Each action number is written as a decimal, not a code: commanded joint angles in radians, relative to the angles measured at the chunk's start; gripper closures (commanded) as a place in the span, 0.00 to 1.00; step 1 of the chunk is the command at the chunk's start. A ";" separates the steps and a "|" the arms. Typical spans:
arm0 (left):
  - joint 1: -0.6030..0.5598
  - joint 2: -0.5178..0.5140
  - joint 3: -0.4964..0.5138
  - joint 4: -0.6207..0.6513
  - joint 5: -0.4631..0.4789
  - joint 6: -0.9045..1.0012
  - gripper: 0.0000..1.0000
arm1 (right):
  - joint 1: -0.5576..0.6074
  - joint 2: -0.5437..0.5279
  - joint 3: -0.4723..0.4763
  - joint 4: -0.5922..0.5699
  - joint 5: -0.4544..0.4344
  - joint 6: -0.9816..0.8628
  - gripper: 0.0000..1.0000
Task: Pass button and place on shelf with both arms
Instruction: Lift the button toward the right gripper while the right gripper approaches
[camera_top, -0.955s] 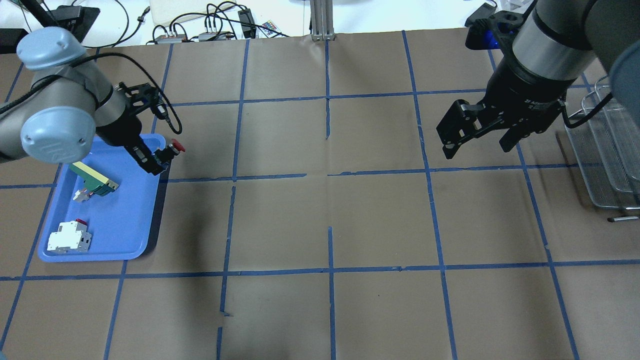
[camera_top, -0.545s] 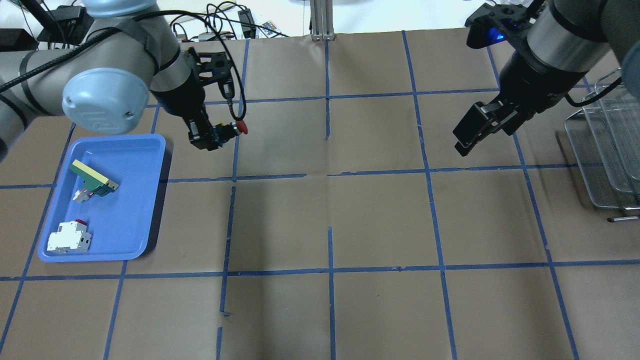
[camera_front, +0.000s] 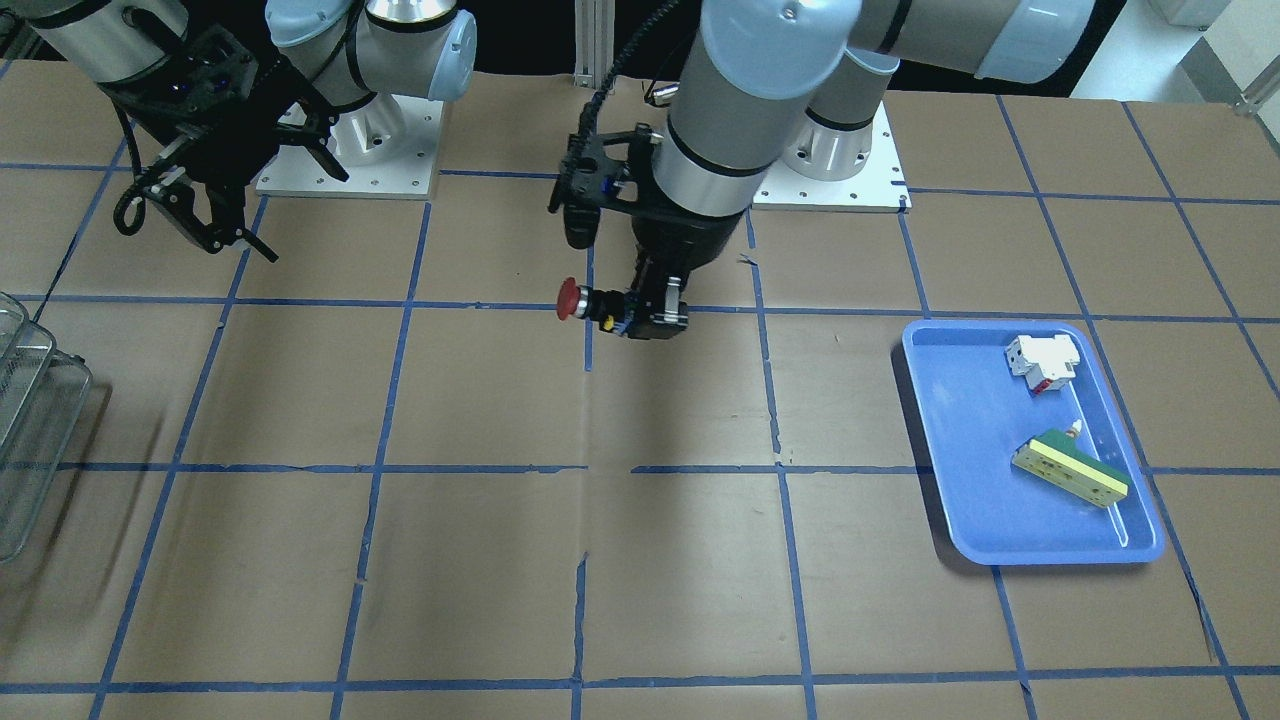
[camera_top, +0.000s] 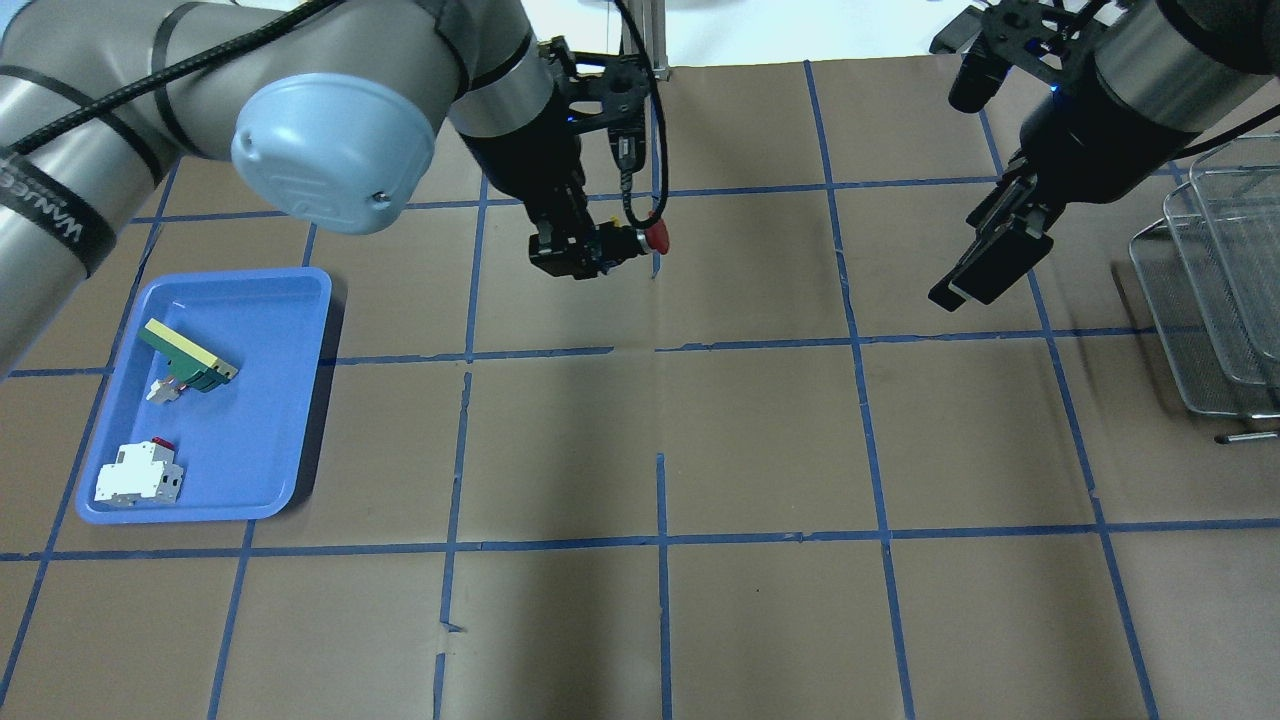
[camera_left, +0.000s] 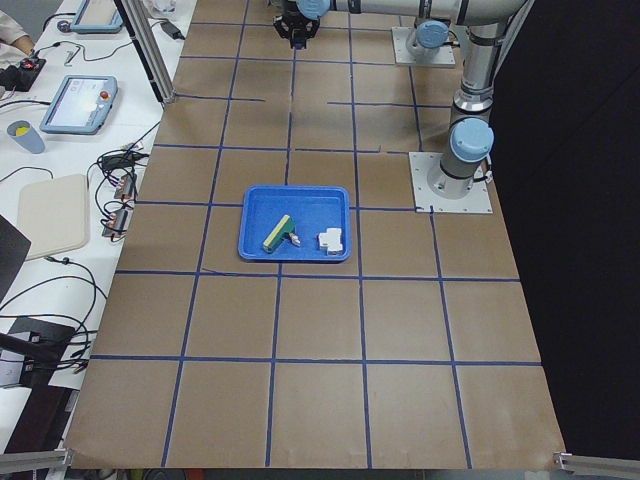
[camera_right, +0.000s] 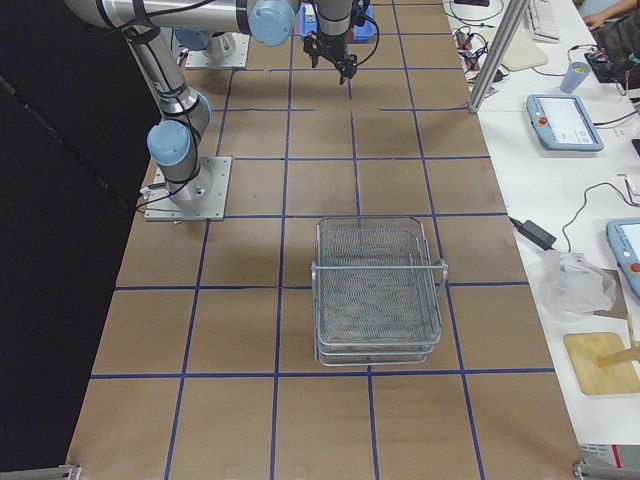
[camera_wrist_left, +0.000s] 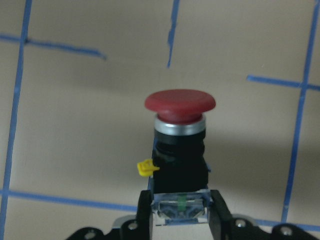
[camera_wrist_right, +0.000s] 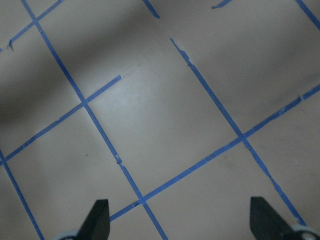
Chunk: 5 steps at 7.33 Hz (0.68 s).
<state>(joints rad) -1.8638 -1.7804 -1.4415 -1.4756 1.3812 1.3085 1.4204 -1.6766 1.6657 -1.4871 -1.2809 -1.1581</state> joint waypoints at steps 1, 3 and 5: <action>-0.096 -0.014 0.061 -0.031 -0.047 -0.011 1.00 | -0.006 0.003 0.026 -0.022 0.175 -0.087 0.00; -0.146 -0.017 0.067 -0.020 -0.047 -0.054 1.00 | -0.006 0.003 0.061 -0.065 0.198 -0.231 0.00; -0.161 -0.027 0.105 -0.020 -0.070 -0.057 1.00 | -0.012 0.003 0.068 -0.047 0.213 -0.335 0.01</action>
<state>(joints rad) -2.0133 -1.8002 -1.3567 -1.4960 1.3236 1.2575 1.4118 -1.6734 1.7270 -1.5461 -1.0781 -1.4185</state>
